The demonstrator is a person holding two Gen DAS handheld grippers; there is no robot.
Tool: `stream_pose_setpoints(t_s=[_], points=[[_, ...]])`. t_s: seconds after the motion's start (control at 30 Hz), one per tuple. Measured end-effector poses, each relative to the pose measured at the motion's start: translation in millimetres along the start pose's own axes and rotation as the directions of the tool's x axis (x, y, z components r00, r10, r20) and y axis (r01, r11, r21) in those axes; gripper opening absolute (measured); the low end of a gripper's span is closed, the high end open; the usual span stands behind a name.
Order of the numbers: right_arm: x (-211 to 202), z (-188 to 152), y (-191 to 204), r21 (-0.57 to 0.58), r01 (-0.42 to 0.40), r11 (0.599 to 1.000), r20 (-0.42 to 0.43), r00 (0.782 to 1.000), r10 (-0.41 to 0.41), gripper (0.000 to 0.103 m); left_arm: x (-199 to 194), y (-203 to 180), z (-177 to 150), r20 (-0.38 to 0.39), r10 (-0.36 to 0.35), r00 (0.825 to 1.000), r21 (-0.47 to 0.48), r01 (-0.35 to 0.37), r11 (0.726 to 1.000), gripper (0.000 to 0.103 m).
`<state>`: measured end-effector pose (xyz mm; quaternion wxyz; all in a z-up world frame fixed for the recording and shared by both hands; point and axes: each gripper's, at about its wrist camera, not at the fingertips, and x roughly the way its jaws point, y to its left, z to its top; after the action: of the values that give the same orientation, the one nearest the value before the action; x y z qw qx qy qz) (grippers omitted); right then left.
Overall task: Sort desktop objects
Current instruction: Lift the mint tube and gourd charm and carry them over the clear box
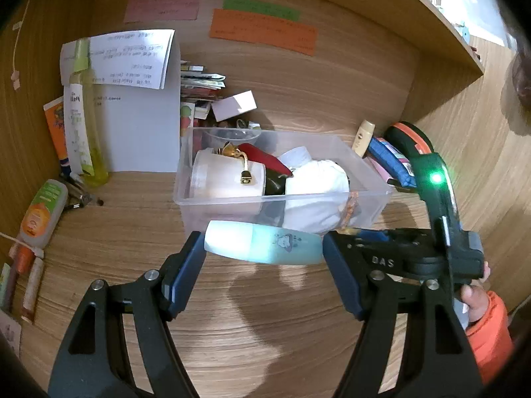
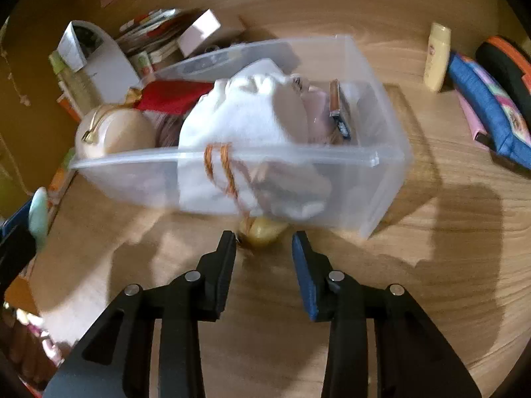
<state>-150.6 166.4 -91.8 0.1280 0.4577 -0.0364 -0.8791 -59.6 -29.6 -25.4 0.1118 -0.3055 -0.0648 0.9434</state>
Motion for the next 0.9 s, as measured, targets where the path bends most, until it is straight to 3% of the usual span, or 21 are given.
stream_pose_setpoints(t_s=[0.17,0.23,0.3,0.47,0.9], points=[[3,1,3,0.057,0.014,0.998,0.008,1.0,-0.014,0.048,0,13,-3,-0.001,-0.023,1.0,-0.01,0.023,1.0,0.072],[3,-1,7,0.055,0.039,0.998,0.02,0.999,-0.04,0.047,2,19,-4,-0.012,-0.033,0.999,-0.019,0.033,0.999,0.072],[3,-3,14,0.031,0.08,0.996,0.03,0.996,-0.081,0.039,5,23,-5,-0.023,-0.039,0.999,-0.023,0.039,0.999,0.072],[-3,-7,18,0.035,0.097,0.995,0.077,0.992,-0.1,0.039,8,28,-10,-0.044,-0.051,0.998,-0.029,0.05,0.998,0.072],[-53,-7,34,-0.031,0.05,0.998,0.2,0.979,-0.042,0.039,4,16,8,-0.002,-0.029,1.0,-0.02,0.029,0.999,0.072]])
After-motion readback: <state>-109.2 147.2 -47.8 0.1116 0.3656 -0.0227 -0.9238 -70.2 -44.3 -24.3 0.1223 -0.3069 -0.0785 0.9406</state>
